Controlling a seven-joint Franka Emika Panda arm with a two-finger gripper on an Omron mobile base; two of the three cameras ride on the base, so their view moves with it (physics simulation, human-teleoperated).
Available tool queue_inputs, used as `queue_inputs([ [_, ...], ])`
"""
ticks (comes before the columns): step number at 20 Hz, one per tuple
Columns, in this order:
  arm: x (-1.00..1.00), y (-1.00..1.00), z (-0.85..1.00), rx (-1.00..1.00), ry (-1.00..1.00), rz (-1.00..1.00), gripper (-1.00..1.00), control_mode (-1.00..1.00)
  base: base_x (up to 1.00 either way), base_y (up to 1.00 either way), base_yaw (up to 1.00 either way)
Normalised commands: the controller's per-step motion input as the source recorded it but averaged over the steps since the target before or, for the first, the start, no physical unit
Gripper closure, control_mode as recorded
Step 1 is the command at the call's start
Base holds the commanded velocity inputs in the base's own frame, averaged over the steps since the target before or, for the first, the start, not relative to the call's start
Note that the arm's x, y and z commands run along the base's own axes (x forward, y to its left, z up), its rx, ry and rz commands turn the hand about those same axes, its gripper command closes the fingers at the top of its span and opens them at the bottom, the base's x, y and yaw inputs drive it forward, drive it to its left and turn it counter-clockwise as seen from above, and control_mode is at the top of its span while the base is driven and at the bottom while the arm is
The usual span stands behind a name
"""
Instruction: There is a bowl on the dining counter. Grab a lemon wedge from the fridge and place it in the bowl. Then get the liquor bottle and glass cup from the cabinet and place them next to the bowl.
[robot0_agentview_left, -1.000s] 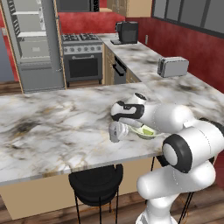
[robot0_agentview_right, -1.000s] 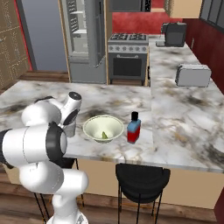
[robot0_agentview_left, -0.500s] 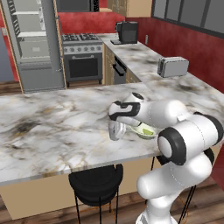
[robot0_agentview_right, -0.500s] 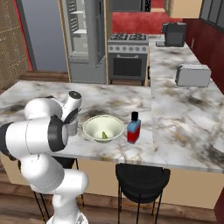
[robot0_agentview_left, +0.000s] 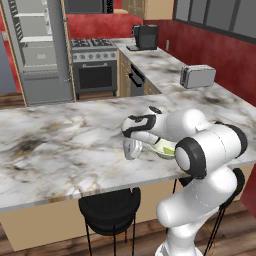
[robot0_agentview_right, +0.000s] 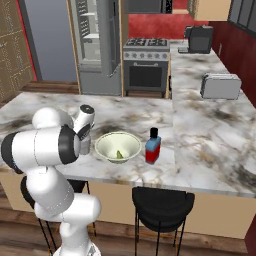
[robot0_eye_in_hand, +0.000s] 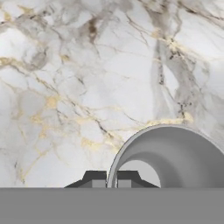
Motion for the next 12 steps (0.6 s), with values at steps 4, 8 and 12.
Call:
queue_inputs([
  [4, 0.12, 0.00, -0.15, 0.00, 0.00, 0.00, 1.00, -1.00, 0.00, 0.00, 0.00],
  [8, 0.10, 0.00, -0.18, 0.00, 0.00, 0.00, 1.00, -1.00, 0.00, 0.00, 0.00],
  [12, 0.09, 0.00, -0.14, 0.00, 0.00, 0.00, 1.00, -1.00, 0.00, 0.00, 0.00],
])
